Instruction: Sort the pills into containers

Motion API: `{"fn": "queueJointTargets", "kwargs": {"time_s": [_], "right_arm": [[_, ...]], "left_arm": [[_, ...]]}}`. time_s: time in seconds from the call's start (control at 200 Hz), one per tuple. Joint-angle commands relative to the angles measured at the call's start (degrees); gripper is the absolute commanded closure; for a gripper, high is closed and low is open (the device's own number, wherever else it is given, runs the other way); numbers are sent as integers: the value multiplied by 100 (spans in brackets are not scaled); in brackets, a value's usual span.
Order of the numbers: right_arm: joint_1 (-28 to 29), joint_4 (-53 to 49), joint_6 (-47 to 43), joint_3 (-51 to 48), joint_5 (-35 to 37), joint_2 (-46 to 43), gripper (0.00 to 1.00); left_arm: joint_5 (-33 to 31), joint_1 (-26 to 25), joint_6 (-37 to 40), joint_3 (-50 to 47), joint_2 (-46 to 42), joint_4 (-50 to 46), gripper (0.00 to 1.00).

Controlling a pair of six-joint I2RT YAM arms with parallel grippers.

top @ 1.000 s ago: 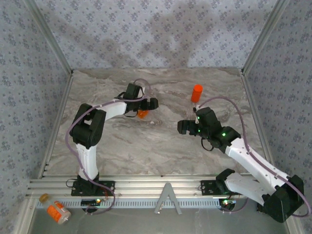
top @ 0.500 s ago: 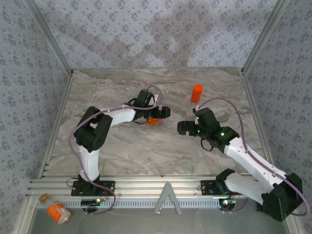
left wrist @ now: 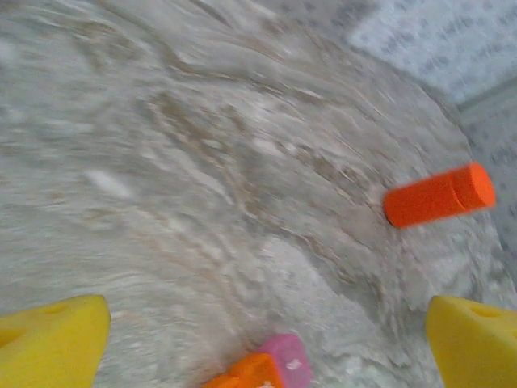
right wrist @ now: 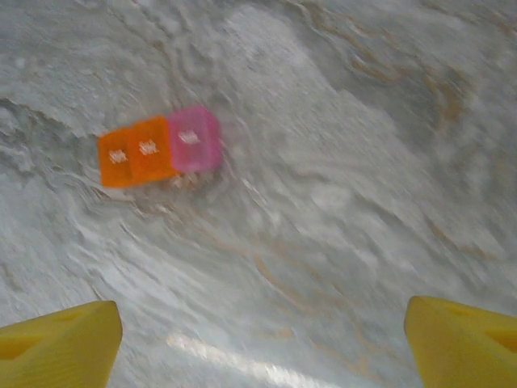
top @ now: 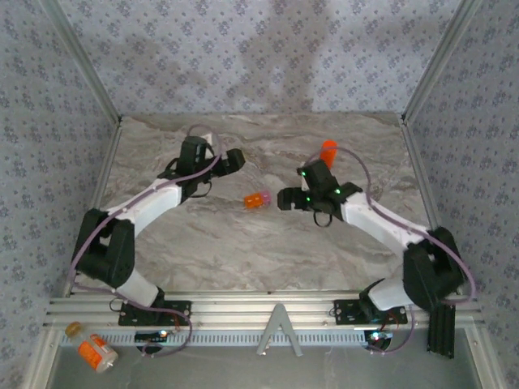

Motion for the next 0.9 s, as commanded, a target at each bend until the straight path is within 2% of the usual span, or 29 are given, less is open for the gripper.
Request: {"fn": "queueJointTargets", "kwargs": {"time_s": [0.0, 0.17, 0.465, 0.645, 0.894], "right_arm": [[11, 159, -246, 913, -432, 890, 14], [-34, -178, -418, 2422, -810, 2420, 26], [-153, -497, -225, 4090, -1501, 4201, 26], [-162, -560, -166, 4297, -1763, 4495, 26], [-161, -413, -198, 3885, -1856, 4167, 27]], "left_arm": [[-455, 274, -354, -489, -382, -420, 0], [-519, 561, -593, -1175, -930, -470, 0], [-528, 706, -759, -1914, -1459, -376, 0], [-485, 732, -805, -1997, -1455, -301, 0], [-461, 743, -762, -1955, -1447, -288, 0]]}}
